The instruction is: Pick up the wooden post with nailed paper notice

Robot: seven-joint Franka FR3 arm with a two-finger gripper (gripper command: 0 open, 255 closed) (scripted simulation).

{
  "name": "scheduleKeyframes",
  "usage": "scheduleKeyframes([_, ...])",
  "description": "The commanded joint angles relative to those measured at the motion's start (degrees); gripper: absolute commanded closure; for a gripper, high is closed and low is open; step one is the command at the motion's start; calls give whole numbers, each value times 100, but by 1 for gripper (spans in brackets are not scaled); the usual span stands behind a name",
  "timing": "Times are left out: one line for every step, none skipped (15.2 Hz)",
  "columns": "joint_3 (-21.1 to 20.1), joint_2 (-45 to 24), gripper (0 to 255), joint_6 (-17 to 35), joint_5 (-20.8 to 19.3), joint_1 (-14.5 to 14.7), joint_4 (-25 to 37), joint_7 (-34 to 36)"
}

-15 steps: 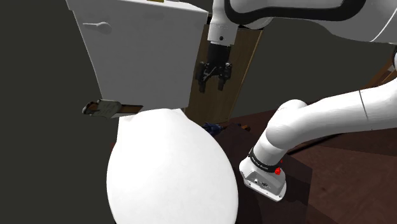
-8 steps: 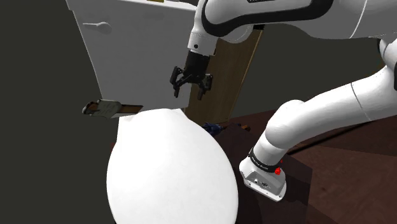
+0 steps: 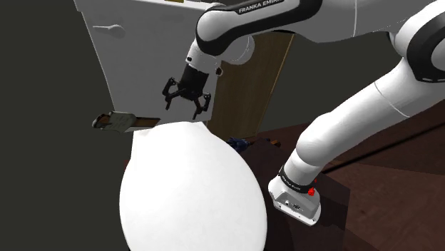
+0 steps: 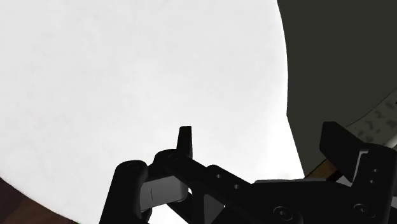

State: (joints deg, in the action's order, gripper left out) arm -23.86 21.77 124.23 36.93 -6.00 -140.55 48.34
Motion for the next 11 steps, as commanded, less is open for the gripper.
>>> scheduleKeyframes([-155, -418, 0, 522, 166, -62, 123, 333])
scheduleKeyframes([-224, -622, 0, 752, 222, -92, 208, 502])
scheduleKeyframes([-287, -829, 0, 981, 268, -119, 299, 671])
scheduleKeyframes([-345, -1039, 0, 1208, 303, -146, 395, 842])
scheduleKeyframes([-397, -1250, 0, 1433, 328, -169, 496, 1014])
scheduleKeyframes([-441, -1462, 0, 1655, 342, -190, 601, 1188])
scheduleKeyframes([-476, -1675, 0, 1874, 345, -204, 710, 1365])
scheduleKeyframes([-505, -1889, 0, 2089, 338, -216, 823, 1544])
scheduleKeyframes([-523, -2101, 0, 2299, 322, -221, 940, 1726])
scheduleKeyframes([-531, -2312, 0, 2504, 298, -220, 1060, 1910])
scheduleKeyframes([-526, -2521, 0, 2703, 266, -210, 1183, 2095])
